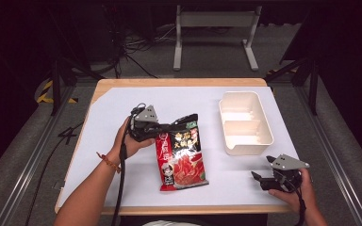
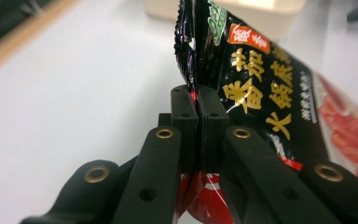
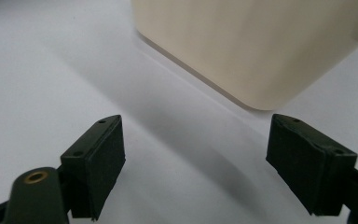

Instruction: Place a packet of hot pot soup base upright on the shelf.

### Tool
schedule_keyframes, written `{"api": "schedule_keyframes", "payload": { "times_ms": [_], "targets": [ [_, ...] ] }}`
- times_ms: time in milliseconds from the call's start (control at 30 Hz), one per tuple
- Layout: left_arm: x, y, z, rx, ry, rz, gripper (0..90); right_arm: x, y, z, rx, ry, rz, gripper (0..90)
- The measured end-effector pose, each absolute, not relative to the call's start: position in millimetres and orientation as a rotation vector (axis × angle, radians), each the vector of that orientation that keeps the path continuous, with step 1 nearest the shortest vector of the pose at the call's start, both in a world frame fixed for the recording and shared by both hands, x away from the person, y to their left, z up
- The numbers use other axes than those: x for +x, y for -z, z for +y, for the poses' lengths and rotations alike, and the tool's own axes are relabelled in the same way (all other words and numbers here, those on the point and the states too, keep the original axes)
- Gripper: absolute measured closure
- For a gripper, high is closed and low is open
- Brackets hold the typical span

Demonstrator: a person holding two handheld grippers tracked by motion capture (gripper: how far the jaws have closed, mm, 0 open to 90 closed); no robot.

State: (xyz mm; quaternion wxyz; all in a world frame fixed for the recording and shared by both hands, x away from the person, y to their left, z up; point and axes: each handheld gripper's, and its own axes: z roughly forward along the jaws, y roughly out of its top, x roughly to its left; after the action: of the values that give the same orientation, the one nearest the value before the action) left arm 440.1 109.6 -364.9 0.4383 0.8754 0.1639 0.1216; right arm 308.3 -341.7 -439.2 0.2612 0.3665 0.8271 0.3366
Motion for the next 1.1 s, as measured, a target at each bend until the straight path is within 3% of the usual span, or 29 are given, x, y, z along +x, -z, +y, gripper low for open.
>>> {"api": "schedule_keyframes", "payload": {
  "times_ms": [333, 667, 1100],
  "targets": [
    [426, 328, 111, 2.051, -0.420, 0.338, 87.8, 308, 439, -342, 0.995, -0.932, 2.236, 18.5],
    [420, 295, 85, 2.031, -0.542, 0.231, 87.9, 308, 438, -343, 0.999, -0.940, 2.233, 18.5],
    [447, 265, 65, 1.956, -0.545, 0.209, 88.0, 309, 440, -343, 1.002, -0.937, 2.237, 18.4]
  ]
}}
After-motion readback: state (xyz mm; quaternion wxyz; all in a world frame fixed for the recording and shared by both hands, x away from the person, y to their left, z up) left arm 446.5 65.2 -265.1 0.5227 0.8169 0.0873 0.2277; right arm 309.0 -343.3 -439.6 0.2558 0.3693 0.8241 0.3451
